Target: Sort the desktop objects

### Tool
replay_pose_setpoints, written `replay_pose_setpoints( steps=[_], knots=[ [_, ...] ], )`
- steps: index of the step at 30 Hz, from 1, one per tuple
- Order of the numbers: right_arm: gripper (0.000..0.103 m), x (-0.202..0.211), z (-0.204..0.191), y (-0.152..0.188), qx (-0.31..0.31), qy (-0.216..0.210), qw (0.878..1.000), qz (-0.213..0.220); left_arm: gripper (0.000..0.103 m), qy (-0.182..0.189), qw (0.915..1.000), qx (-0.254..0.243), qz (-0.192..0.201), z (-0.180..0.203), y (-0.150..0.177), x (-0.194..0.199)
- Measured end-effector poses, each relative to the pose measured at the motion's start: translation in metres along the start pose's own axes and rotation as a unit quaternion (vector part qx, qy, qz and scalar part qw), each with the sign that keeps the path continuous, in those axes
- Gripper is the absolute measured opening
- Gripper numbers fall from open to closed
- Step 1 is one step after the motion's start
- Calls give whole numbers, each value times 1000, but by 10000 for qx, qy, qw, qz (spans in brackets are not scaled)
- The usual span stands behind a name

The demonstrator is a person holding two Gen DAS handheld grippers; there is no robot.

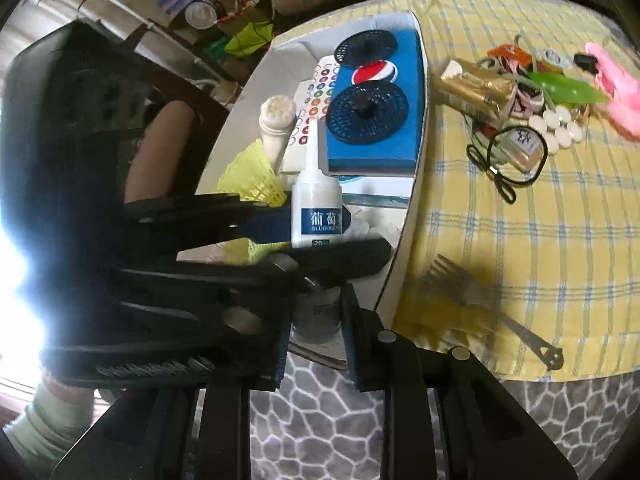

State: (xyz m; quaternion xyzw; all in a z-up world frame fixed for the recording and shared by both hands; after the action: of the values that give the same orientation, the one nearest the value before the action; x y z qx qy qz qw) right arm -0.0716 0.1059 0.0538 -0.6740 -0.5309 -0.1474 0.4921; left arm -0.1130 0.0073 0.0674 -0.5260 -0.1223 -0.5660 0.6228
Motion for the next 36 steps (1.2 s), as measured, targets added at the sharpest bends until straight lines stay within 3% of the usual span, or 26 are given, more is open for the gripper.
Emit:
replay_pose_setpoints(
  steps=[3,5,11,13,16,20,29,36],
  knots=[
    [26,6,-4,2,138,66,9999,-1,67,-18,9999,140,37,-8,3,3],
    [27,12,-4,3,210,135,9997,41,73,60,9996,199,205,-12,-1,13],
    [30,42,-2,1,487,322,9974,417,73,94,9975,459,522,-25,-8,37],
    [38,51,0,0,498,405,9962,590,73,39,9973,409,613,-24,-6,43],
    [47,60,12,3,508,605,9938,778,86,-31,9962,319,811,-18,8,56],
    [47,69,33,13,683,1015,9877,974,96,-164,9932,156,1143,-3,32,68],
    [48,85,86,50,815,1307,9790,1334,97,-76,9872,-362,1554,62,93,65],
    [48,73,111,60,1094,1196,9757,1474,95,243,9877,-222,1526,96,122,41]
  ],
)
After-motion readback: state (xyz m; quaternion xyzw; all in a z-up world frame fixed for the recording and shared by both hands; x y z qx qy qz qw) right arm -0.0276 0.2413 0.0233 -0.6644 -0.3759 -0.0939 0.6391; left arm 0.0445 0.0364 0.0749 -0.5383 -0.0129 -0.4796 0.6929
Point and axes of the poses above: each gripper's, at about its wrist camera, not at the fingertips, and x roughly against the way its jaws point, z to its right, y to its underside, the point moved 2 cm from there along -x, roughly the way its jaws point, and after that the axes turned 14 degrees about z, right-handed, at the moved point
